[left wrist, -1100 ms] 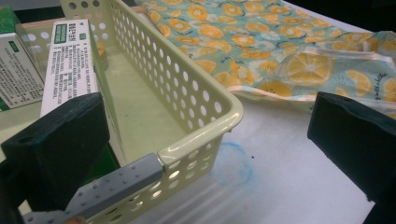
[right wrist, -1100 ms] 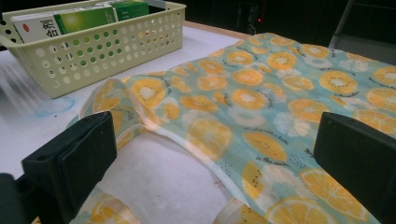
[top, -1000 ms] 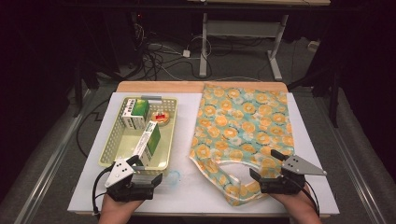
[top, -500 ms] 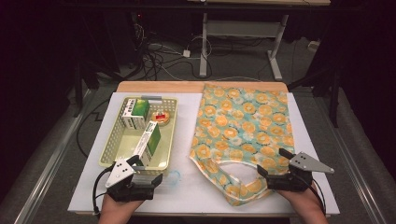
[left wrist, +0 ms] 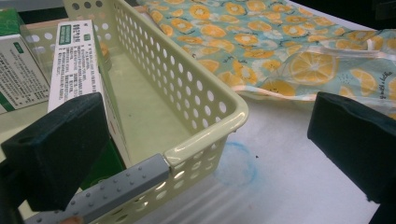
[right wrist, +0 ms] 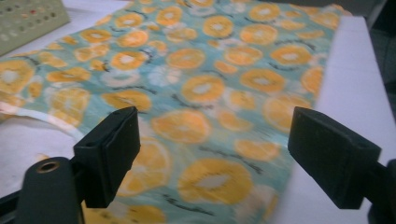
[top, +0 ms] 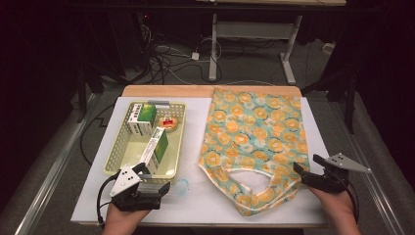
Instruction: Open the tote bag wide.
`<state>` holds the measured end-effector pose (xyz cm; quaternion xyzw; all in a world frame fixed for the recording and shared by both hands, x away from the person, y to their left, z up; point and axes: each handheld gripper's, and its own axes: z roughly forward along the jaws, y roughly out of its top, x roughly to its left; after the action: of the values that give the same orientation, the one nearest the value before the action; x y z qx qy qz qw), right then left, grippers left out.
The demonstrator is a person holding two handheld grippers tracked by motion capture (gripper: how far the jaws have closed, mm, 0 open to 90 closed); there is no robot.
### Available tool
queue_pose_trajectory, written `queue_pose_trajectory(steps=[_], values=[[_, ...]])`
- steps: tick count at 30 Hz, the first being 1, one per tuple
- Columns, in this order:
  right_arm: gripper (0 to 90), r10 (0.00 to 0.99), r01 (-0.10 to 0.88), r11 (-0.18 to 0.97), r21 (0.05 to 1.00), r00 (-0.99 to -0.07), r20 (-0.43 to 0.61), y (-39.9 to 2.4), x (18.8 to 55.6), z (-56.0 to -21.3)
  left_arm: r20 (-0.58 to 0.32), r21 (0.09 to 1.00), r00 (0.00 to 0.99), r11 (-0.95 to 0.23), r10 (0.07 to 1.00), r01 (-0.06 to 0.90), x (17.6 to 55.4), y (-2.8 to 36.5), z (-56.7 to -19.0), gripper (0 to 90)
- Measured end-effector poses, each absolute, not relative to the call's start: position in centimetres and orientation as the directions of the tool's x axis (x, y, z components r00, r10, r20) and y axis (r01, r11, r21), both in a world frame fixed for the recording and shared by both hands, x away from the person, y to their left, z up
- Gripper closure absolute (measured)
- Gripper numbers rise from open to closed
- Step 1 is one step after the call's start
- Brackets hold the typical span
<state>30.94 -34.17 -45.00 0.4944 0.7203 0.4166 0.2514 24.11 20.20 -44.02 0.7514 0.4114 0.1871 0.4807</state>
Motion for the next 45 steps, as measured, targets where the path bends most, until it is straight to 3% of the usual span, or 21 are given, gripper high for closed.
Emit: queue_pose_trajectory(steps=[11,27,29,32,33,36,45], values=[[26.6,0.943,0.574,0.116,0.811,-0.321,0.093,-36.1,31.6,-45.9,-0.120,0.876,0.591,-0.195,0.798,0.441,24.1,20.2,-44.0,0.0],[49.4,0.946,0.701,0.105,0.706,-0.288,0.146,-36.5,32.2,-47.6,-0.121,0.877,0.594,-0.195,0.795,0.440,24.2,20.2,-44.1,0.0],[53.8,0.946,0.704,0.111,0.702,-0.292,0.143,-36.5,32.1,-47.6,-0.121,0.877,0.593,-0.194,0.796,0.440,24.2,20.2,-44.1,0.0],[68.0,0.937,0.703,0.138,0.698,-0.322,0.139,-36.4,32.0,-47.6,-0.120,0.876,0.594,-0.196,0.795,0.440,24.2,20.1,-44.1,0.0],[68.0,0.937,0.703,0.138,0.698,-0.322,0.139,-36.4,32.0,-47.6,-0.120,0.876,0.594,-0.196,0.795,0.440,24.2,20.1,-44.1,0.0],[90.0,0.917,0.700,0.191,0.689,-0.377,0.129,-35.8,31.6,-47.5,-0.116,0.876,0.592,-0.199,0.797,0.440,24.2,20.2,-44.1,0.0],[90.0,0.896,0.654,0.267,0.708,-0.439,0.069,-33.5,28.0,-46.6,-0.112,0.880,0.585,-0.194,0.803,0.434,24.1,20.6,-43.9,0.0]])
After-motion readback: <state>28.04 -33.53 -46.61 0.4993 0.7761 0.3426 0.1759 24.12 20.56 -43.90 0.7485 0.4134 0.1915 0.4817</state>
